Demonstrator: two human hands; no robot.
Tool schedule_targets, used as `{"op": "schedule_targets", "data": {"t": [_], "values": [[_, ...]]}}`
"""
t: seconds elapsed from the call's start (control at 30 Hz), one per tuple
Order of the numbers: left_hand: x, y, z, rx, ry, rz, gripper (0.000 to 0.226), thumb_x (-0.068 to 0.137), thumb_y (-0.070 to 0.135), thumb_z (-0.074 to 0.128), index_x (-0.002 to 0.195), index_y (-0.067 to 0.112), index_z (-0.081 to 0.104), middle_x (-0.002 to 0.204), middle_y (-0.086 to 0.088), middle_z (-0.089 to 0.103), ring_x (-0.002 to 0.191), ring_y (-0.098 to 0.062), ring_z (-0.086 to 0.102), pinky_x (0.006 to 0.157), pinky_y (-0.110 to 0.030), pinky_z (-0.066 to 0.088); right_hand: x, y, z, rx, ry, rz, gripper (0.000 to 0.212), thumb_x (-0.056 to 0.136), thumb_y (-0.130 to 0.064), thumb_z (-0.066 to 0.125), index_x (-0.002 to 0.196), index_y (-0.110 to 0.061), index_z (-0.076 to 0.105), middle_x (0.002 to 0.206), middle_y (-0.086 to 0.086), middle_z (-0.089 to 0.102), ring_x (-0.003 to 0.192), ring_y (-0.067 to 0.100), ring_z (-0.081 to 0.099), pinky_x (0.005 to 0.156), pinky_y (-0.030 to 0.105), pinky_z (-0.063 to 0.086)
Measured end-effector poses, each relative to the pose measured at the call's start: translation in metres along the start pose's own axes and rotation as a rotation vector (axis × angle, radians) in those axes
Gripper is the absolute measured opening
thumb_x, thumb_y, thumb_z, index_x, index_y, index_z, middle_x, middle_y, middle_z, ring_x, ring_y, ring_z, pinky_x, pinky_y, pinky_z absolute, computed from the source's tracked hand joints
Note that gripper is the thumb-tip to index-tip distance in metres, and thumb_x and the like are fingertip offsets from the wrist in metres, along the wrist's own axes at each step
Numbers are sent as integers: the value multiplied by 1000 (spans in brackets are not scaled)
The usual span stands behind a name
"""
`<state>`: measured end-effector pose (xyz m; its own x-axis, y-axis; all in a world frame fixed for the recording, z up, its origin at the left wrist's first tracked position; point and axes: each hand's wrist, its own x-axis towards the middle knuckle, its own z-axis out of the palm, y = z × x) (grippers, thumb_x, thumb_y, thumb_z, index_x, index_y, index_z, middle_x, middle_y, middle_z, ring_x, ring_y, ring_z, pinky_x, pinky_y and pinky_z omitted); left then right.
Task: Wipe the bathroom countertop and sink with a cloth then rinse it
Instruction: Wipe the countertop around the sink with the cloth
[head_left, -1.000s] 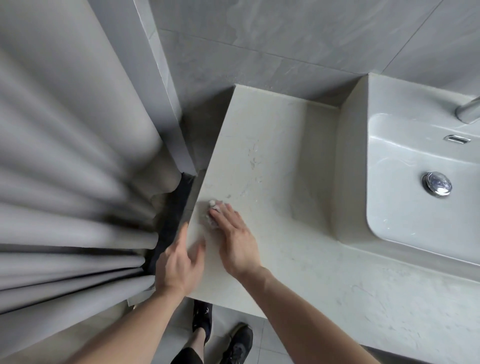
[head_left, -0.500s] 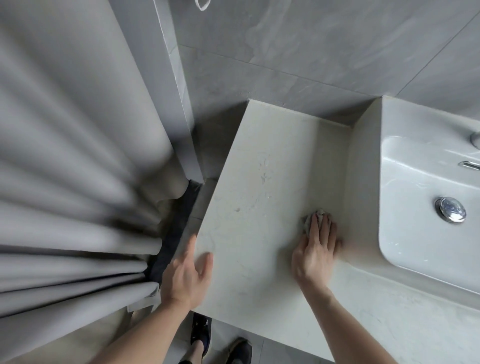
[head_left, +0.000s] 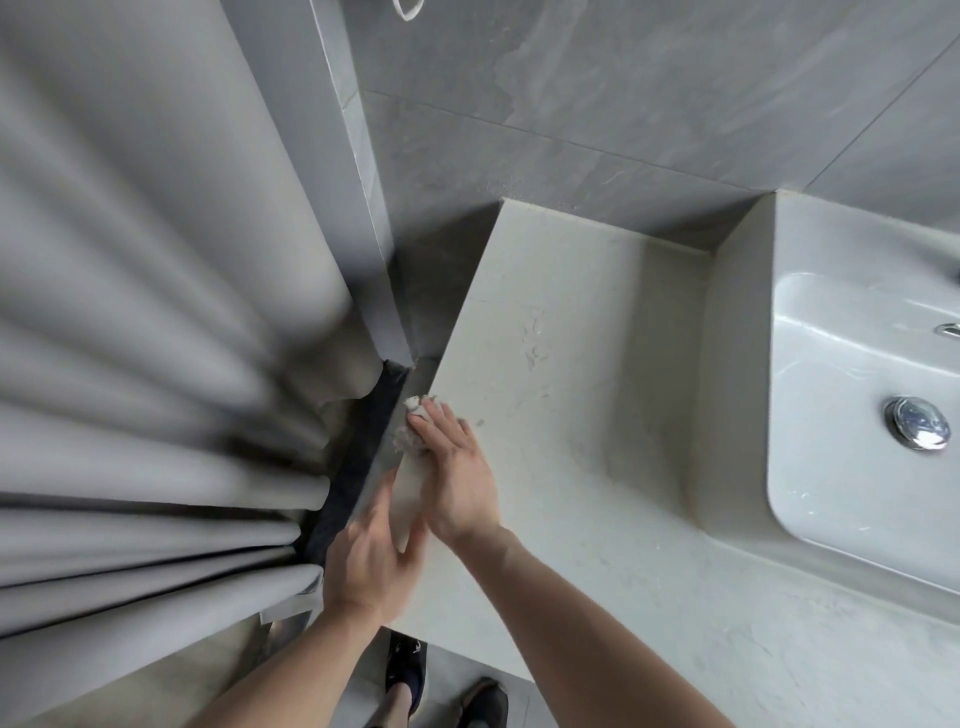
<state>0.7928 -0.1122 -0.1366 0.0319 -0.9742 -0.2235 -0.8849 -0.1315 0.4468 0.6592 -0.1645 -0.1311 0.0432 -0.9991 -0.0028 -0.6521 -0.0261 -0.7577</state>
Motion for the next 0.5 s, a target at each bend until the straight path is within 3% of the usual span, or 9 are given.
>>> {"op": "schedule_targets", "data": {"t": [0.1, 0.23, 0.33, 0.43, 0.5], "values": [[-1, 0, 3, 17, 13, -2, 73, 87, 72, 28, 150, 37, 28, 123, -7, 70, 100, -36, 69, 80, -42, 56, -12, 26, -41, 120, 173, 31, 71, 83, 7, 37, 149, -13, 53, 160, -1, 45, 153, 15, 32, 126, 37, 28], [-2, 3, 1, 52, -9, -24, 80, 85, 72, 20, 154, 32, 28, 129, -8, 68, 104, -36, 67, 84, -41, 55, -27, 97, -112, -43, 457, 221, 50, 98, -1, 41, 145, -8, 57, 157, 5, 49, 151, 19, 37, 124, 42, 30], [-3, 4, 0, 58, -25, -23, 79, 87, 71, 19, 155, 31, 26, 133, -5, 66, 107, -34, 67, 86, -40, 53, -36, 137, -151, -177, 413, 457, 55, 101, -21, 33, 152, -5, 46, 165, 9, 36, 155, 24, 25, 127, 44, 21], [-3, 4, -1, 64, -34, -29, 79, 87, 71, 18, 154, 31, 26, 135, -3, 65, 108, -32, 66, 87, -40, 52, -37, 139, -142, -378, 286, 488, 63, 99, -32, 31, 158, -10, 36, 169, 9, 24, 158, 27, 14, 128, 46, 13], [-4, 5, -2, 59, -30, -25, 80, 86, 71, 18, 154, 30, 27, 135, -3, 65, 108, -32, 66, 87, -40, 51, -34, 127, -121, -476, 287, 524, 67, 95, -36, 31, 160, -20, 31, 171, 4, 19, 158, 28, 11, 126, 51, 11]]}}
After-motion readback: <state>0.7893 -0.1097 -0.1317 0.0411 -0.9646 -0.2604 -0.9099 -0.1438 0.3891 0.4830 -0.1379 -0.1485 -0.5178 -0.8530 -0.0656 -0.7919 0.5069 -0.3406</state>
